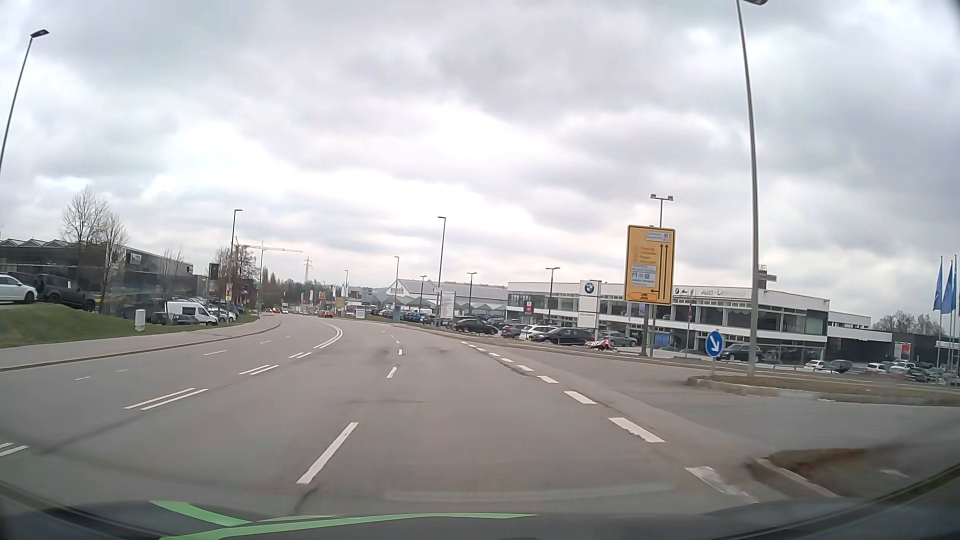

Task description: Follow the waypoints while adhering to traffic rules and regulations

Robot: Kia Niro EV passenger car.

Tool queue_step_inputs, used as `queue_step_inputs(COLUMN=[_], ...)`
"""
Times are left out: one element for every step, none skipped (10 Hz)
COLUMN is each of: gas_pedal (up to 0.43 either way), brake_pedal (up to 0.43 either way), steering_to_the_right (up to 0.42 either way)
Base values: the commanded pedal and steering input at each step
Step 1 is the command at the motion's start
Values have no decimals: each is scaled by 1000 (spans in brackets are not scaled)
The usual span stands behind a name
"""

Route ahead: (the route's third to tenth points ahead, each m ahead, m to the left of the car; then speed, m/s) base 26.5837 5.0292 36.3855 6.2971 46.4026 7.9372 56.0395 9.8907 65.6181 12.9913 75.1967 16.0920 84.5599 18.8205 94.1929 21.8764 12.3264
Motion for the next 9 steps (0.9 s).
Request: queue_step_inputs(gas_pedal=[0, 0, 0, 0, 0, 0, 0, 0, 0], brake_pedal=[0, 0, 0, 0, 0, 0, 0, 0, 0], steering_to_the_right=[-18, -18, -18, -18, -18, -18, -18, -17, -17])
